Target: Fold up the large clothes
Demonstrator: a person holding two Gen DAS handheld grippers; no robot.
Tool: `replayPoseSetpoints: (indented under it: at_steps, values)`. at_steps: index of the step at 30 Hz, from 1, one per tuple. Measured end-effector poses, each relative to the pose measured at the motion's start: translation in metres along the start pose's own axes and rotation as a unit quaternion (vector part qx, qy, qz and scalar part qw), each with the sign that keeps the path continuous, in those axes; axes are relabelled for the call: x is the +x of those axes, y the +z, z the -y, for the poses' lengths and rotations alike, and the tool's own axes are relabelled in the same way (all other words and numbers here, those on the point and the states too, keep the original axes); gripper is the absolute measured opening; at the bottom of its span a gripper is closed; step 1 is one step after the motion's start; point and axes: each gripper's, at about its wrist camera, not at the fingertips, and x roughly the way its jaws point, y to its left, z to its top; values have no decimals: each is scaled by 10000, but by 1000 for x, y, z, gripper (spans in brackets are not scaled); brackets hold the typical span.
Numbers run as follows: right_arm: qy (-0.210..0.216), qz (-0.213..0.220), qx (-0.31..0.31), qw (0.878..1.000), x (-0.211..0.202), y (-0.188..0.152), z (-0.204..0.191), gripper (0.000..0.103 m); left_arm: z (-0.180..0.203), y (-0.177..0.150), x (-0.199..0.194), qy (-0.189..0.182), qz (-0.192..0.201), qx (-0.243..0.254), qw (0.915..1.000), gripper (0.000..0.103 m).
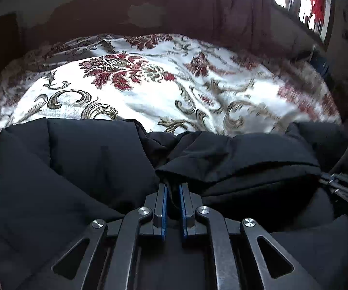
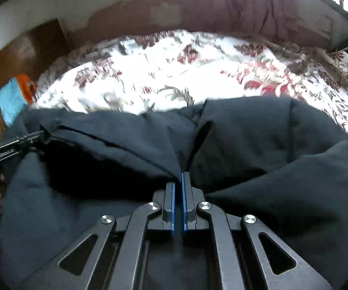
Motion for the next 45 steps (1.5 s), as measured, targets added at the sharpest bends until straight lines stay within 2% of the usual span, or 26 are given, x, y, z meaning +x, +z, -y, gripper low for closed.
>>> replayPoseSetpoints:
  at_steps: [2,5,6,8,11,13,15,17,19,20,23,26,30,35,42,45]
  values:
    - [109,241,5,9997,-19,5,1,6,-7,1,-11,-240,84,-219,9994,16]
    - [235,668,46,9975,-43,21,1,6,-13,7,-33,-285,330,-387,9983,22]
    - [246,792,75,9965,-46,32,-2,6,-12,12,-43,-259,561,-350,9975,23]
    - [309,831,112,9960,-42,52,-6,6,-6,26,-57,-305,992,-285,9942,31]
    - [628,628,230,9958,-22,72,-17,6,7,47,-55,-459,1141,-376,9917,45]
    - [941,228,318,9948,0,74,-22,6,18,58,-43,-624,1008,-425,9920,45]
    - [834,-234,175,9961,21,61,-28,6,27,62,-22,-817,624,-428,9938,45]
    - [750,-516,-37,9958,36,42,-28,6,31,56,-4,-962,272,-370,9943,45]
    - [909,-772,9,9929,47,22,-20,6,31,41,12,-1075,-20,-147,9941,41]
    - [1041,-809,141,9912,48,17,-13,6,31,36,14,-1081,-45,-49,9941,37]
    - [1278,-773,389,9880,48,6,-5,5,29,17,17,-1409,-291,111,9895,36]
    - [1073,-787,253,9908,57,1,-13,4,37,7,23,-1241,-396,373,9908,36]
    - [780,-804,135,9936,74,-2,-19,0,51,4,39,-740,-537,646,9937,36]
    - [1027,-464,345,9930,67,-7,-11,0,59,3,53,-339,-526,710,9955,36]
    - [1167,-174,532,9916,50,-12,-7,3,53,-4,36,-514,-198,529,9971,35]
    - [1083,-69,626,9921,37,-15,-7,9,47,-7,23,-589,-48,324,9977,36]
